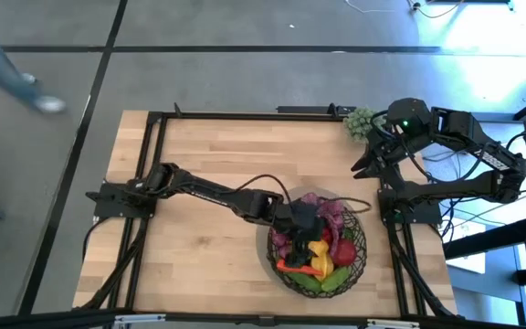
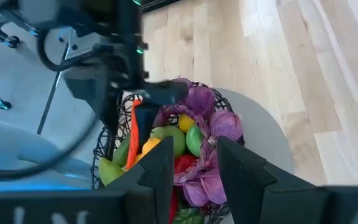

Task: Build produce basket
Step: Return to Home Position

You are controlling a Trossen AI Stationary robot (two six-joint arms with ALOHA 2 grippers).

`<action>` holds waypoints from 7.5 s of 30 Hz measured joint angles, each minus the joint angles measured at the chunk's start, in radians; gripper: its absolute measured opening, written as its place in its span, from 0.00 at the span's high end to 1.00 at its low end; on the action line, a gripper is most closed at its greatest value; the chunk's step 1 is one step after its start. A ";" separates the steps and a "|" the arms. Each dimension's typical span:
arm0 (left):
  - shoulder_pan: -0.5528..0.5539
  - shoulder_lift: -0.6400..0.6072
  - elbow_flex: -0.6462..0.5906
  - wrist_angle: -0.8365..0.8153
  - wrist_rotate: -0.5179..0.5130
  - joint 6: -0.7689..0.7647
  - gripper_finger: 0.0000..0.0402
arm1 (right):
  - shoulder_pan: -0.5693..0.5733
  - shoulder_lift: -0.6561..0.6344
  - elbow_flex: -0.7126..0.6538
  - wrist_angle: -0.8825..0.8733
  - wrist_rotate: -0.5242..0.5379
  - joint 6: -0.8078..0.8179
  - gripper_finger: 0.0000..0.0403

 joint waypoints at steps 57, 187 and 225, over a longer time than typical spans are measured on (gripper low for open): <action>-0.159 -0.598 0.361 -1.161 -0.578 -0.229 0.34 | 0.110 -0.245 0.000 -0.033 -0.110 0.025 0.71; -0.442 -2.166 -1.919 0.288 -0.594 0.093 0.41 | 0.110 -0.951 -1.375 1.292 0.146 0.014 1.00; -0.441 -2.167 -1.926 0.305 -0.513 0.119 0.41 | 0.110 -0.951 -1.374 1.276 0.148 0.016 1.00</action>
